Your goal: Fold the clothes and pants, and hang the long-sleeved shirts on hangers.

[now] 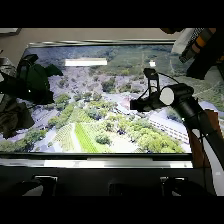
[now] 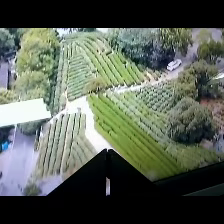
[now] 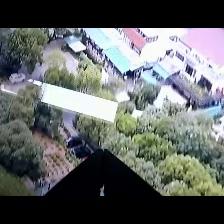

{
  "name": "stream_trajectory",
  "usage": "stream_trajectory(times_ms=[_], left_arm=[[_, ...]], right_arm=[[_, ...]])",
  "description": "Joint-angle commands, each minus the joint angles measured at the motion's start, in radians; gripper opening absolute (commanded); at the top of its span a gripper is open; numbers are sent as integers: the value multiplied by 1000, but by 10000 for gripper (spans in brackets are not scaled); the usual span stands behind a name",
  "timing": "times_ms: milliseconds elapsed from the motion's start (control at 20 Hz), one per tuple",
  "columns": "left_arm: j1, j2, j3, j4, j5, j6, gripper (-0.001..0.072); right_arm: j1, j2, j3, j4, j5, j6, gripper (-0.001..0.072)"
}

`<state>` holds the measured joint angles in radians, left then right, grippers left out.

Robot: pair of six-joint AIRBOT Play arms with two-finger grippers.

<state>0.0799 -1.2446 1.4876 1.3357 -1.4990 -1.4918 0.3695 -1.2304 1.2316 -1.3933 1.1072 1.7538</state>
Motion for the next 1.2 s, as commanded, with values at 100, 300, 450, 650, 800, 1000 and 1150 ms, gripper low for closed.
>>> stream_trajectory(times_ms=[100,300,450,650,800,1000,1150], left_arm=[[0,-1,0,0,0,0,19],[0,-1,0,0,0,0,18],[0,-1,0,0,0,0,18],[0,-1,0,0,0,0,18],[0,-1,0,0,0,0,18],[0,-3,0,0,0,0,18],[0,-5,0,0,0,0,20]], right_arm=[[1,0,1,2,0,0,32],[1,0,1,2,0,0,32],[1,0,1,2,0,0,32],[1,0,1,2,0,0,32],[1,0,1,2,0,0,32],[1,0,1,0,-9,0,32],[1,0,1,-2,-17,0,32]])
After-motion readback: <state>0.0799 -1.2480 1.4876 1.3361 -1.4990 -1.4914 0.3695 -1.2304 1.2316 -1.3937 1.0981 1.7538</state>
